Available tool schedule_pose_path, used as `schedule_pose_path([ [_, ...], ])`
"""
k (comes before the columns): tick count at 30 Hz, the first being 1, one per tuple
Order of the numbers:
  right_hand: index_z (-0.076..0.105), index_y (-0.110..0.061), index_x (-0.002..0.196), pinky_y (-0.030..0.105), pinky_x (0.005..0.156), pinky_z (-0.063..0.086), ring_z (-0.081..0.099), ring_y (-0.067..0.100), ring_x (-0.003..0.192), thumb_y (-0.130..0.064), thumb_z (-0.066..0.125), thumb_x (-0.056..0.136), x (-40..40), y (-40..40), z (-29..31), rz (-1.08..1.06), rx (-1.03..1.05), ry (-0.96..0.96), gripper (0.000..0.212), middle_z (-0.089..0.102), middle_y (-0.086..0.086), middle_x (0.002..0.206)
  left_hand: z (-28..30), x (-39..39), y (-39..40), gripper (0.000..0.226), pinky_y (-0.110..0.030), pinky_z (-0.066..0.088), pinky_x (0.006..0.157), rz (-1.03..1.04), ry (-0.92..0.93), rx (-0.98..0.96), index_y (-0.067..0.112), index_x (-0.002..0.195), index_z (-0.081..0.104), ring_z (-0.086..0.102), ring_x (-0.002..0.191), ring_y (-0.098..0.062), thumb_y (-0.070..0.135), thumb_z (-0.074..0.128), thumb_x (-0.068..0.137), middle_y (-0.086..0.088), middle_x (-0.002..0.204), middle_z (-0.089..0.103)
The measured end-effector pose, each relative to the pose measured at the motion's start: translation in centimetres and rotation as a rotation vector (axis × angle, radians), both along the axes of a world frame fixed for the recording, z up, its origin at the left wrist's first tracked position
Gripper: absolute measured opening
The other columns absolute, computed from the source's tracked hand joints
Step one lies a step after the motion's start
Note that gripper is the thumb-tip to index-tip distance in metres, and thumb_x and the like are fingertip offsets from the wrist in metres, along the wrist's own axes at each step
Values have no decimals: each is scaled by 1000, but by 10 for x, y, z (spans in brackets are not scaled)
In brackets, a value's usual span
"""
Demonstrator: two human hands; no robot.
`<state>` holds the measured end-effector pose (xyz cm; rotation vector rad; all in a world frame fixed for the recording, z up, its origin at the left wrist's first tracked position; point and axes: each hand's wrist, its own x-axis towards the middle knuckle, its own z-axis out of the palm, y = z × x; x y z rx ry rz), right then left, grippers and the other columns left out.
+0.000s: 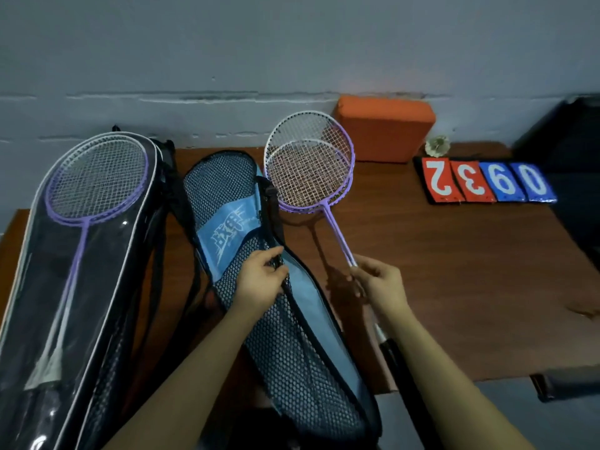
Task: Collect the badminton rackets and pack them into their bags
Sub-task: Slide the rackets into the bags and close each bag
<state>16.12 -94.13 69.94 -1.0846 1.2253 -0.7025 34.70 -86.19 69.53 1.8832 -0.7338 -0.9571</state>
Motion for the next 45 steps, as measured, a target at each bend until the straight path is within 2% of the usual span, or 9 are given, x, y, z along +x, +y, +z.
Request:
schedule_pose_path([
  [12, 68, -16, 102, 18, 37, 27, 37, 11, 39, 3, 57, 87, -64, -16, 5, -111, 6, -113, 27, 54, 2, 51, -6, -32, -43, 44, -45, 57, 74, 88, 206, -21, 15, 130, 51, 66, 83, -38, 3, 58, 87, -13, 86, 68],
  [21, 71, -4, 99, 18, 34, 23, 33, 15, 37, 5, 55, 85, -108, -29, -18, 31, 110, -32, 23, 54, 14, 59, 3, -39, -85, 49, -27, 55, 71, 273, 100, -151, 17, 137, 42, 61, 78, -14, 5, 54, 91, 15, 80, 57],
  [25, 72, -3, 98, 18, 35, 25, 34, 16, 36, 4, 55, 82, -129, -38, -31, 102, 131, 24, 24, 53, 16, 61, -6, -46, -95, 56, -42, 50, 93, 289, 32, -147, 21, 140, 37, 59, 105, -30, 9, 57, 89, -9, 126, 53],
  [28, 71, 1, 95, 16, 34, 25, 33, 16, 33, 7, 54, 79, -146, -40, -35, 134, 176, -13, 24, 51, 18, 61, -7, -48, -98, 60, -33, 42, 101, 280, 5, -160, 19, 142, 33, 45, 125, -30, 6, 57, 89, -10, 144, 35],
  [31, 65, 10, 88, 17, 36, 25, 34, 16, 32, 5, 56, 69, -154, -42, -38, 170, 216, -42, 21, 50, 18, 54, -2, -50, -97, 65, -1, 41, 76, 176, -26, -160, 18, 143, 32, 42, 121, -9, -2, 58, 86, -4, 151, 20],
  [34, 62, 9, 85, 18, 36, 31, 38, 18, 31, -1, 57, 60, -151, -44, -44, 222, 204, -58, 27, 51, 18, 52, -2, -59, -95, 69, 3, 36, 51, 39, -63, -110, 18, 143, 32, 48, 75, 19, -7, 59, 84, -3, 152, 14],
  [38, 60, 5, 81, 20, 35, 38, 48, 21, 32, 7, 60, 65, -139, -51, -44, 322, 200, -56, 16, 60, 17, 55, -6, -69, -91, 69, -1, 41, 52, 16, -106, -48, 20, 143, 31, 48, 69, -1, -4, 59, 85, -1, 153, 15],
  [41, 57, 2, 82, 23, 38, 45, 56, 19, 40, 14, 54, 78, -134, -55, -45, 400, 209, -15, 13, 66, 12, 60, -5, -72, -90, 68, 1, 38, 50, 24, -109, -48, 20, 144, 29, 49, 72, 14, -3, 57, 86, 0, 153, 13],
  [45, 66, -10, 103, 22, 39, 45, 52, 17, 41, -8, 58, 89, -127, -54, -48, 416, 227, -24, 17, 60, 11, 60, -4, -72, -90, 70, -8, 44, 50, 22, -77, -43, 23, 144, 29, 49, 73, -3, -4, 57, 86, 2, 154, 13],
])
